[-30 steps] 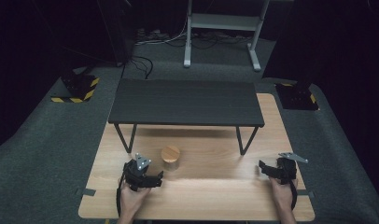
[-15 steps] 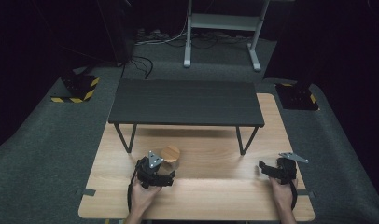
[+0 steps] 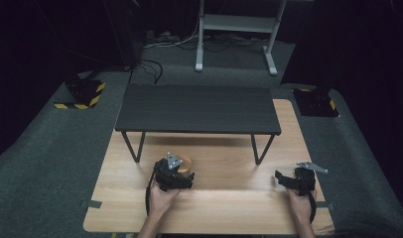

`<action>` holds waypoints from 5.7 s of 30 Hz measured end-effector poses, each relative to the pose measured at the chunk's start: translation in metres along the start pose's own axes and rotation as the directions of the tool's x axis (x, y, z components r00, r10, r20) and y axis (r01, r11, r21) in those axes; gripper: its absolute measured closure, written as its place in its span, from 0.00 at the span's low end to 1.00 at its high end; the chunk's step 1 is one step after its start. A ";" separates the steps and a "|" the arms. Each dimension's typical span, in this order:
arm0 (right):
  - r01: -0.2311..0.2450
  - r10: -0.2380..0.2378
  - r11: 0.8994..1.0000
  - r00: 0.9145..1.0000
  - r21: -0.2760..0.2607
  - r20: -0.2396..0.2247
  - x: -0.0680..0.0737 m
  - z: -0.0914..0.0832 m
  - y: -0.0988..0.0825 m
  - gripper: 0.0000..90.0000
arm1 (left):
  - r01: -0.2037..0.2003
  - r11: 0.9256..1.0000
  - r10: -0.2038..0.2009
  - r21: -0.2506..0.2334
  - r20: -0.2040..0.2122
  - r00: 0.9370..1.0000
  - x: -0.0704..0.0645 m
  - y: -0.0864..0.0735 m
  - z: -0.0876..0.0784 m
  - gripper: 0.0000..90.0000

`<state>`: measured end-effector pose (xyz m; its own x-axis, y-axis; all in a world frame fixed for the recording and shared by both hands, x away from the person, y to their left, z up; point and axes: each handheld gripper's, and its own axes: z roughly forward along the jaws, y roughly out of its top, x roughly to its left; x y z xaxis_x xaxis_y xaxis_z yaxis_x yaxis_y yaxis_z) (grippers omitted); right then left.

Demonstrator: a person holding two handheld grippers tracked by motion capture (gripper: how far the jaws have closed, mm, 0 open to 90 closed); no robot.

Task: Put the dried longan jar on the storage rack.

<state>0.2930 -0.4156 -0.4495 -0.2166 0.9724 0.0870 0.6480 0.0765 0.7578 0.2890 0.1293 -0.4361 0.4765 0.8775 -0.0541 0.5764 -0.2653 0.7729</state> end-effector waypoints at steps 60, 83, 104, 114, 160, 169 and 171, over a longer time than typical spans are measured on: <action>-0.013 0.013 1.000 1.000 -0.006 -0.014 -0.004 0.000 -0.001 0.12 | -0.064 0.998 0.064 -0.026 -0.009 0.998 -0.022 0.030 -0.014 0.29; -0.020 0.019 1.000 1.000 -0.011 -0.021 -0.006 -0.001 -0.002 0.12 | -0.181 0.982 0.189 -0.061 0.172 0.967 -0.031 0.103 -0.091 0.29; -0.031 0.031 0.999 0.999 -0.016 -0.032 -0.009 -0.001 -0.003 0.12 | -0.190 0.974 0.210 -0.123 0.177 0.962 -0.010 0.191 -0.108 0.29; -0.038 0.037 0.999 0.999 -0.019 -0.039 -0.011 -0.001 -0.004 0.12 | -0.147 0.984 0.161 -0.102 0.146 0.976 -0.001 0.216 -0.075 0.29; -0.043 0.042 0.999 0.998 -0.021 -0.051 -0.014 -0.001 -0.004 0.12 | -0.100 0.986 0.120 -0.134 0.149 0.982 0.010 0.213 -0.049 0.08; -0.041 0.040 0.999 0.998 -0.020 -0.047 -0.013 -0.001 -0.004 0.12 | -0.085 0.980 0.110 -0.178 0.136 0.985 0.010 0.201 -0.064 0.02; -0.043 0.042 0.999 0.998 -0.021 -0.051 -0.014 -0.001 -0.004 0.12 | -0.094 0.976 0.121 -0.196 0.128 0.984 0.009 0.197 -0.073 0.02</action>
<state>0.2923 -0.4294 -0.4528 -0.2258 0.9623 0.1515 0.6413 0.0297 0.7667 0.3582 0.1136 -0.2387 0.6239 0.7804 -0.0408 0.3873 -0.2635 0.8835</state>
